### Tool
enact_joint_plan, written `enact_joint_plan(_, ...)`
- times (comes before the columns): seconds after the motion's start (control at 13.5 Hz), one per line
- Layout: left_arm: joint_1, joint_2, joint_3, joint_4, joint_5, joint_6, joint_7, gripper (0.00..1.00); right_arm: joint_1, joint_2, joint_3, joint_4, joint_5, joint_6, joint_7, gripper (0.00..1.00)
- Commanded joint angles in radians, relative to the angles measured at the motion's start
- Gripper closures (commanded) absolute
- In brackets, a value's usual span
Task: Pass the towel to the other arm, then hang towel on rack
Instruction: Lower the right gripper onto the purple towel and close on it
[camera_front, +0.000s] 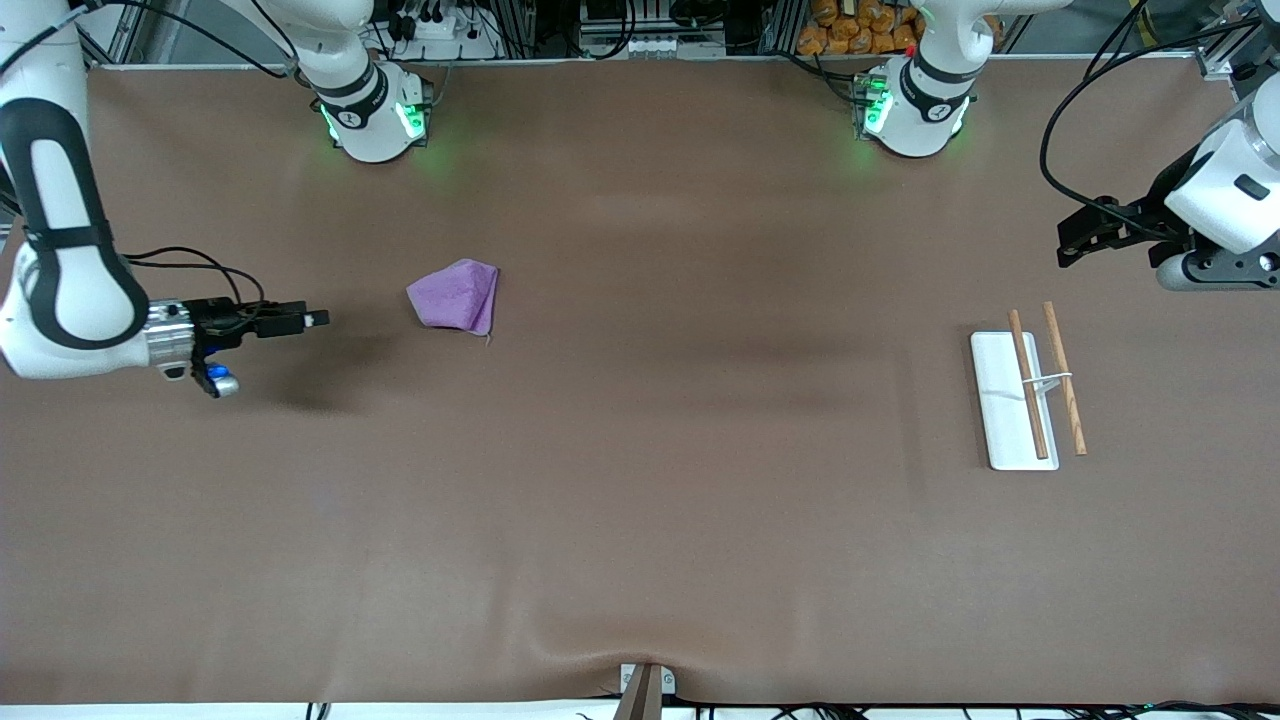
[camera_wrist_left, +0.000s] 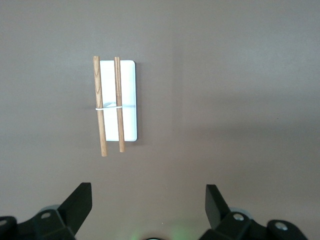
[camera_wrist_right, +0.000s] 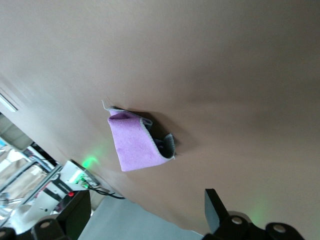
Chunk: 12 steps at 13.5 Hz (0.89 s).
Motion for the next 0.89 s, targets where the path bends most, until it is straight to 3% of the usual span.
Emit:
enact_joint_plan(0.0,-0.004,-0.005,0.003,-0.010,-0.012,0.007,0.006,0.00,-0.009,0.028,0.010,-0.033,0.078,0.015,-0.059,0.00)
enact_joint_plan(0.22,-0.004,-0.005,0.002,-0.018,-0.012,0.009,0.002,0.00,0.002,0.073,0.011,-0.044,0.138,0.022,-0.139,0.00)
enact_joint_plan(0.45,-0.004,-0.005,0.002,-0.024,-0.012,0.015,0.002,0.00,0.075,0.073,0.011,-0.104,0.198,0.112,-0.139,0.00)
enact_joint_plan(0.67,-0.004,0.000,0.003,-0.025,-0.012,0.021,0.002,0.00,0.106,0.076,0.011,-0.121,0.203,0.157,-0.154,0.00)
enact_joint_plan(0.82,-0.004,0.001,0.003,-0.025,-0.012,0.023,0.002,0.00,0.118,0.078,0.013,-0.127,0.222,0.160,-0.154,0.07)
